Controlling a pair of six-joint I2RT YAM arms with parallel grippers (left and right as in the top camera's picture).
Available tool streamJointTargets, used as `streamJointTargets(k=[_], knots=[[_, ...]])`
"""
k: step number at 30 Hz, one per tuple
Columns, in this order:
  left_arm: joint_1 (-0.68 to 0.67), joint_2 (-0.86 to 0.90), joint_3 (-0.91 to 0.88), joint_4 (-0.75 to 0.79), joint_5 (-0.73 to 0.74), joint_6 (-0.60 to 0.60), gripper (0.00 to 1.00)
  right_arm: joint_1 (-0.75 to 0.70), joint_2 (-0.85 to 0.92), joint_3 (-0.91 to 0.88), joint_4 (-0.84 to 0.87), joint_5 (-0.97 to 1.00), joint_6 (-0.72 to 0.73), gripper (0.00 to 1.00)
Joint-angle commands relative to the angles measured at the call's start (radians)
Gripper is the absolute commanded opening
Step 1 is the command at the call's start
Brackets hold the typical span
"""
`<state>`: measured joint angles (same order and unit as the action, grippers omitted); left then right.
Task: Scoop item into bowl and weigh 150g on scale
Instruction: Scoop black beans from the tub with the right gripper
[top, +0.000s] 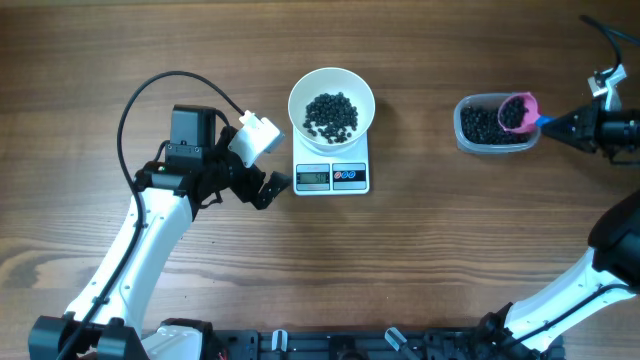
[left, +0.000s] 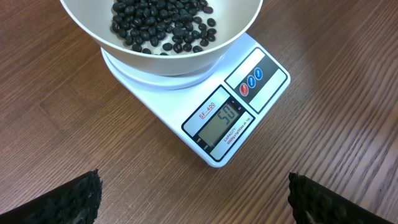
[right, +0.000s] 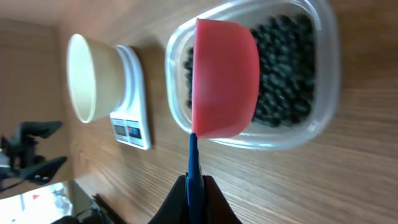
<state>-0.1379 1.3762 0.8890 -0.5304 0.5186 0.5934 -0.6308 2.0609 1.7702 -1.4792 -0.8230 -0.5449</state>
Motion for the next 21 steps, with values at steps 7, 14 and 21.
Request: streamJointTargets(k=[7,14,21], knots=[[0.003,-0.001,-0.006,0.002,0.012,0.005,1.0,0.099,0.016,-0.008,-0.015,-0.296,-0.056,0.04],[0.003,-0.001,-0.006,0.003,0.011,0.005,1.0,0.244,0.016,-0.008,0.013,-0.391,-0.001,0.04],[0.003,-0.001,-0.006,0.002,0.012,0.005,1.0,0.436,0.016,0.017,0.159,-0.389,0.212,0.04]])
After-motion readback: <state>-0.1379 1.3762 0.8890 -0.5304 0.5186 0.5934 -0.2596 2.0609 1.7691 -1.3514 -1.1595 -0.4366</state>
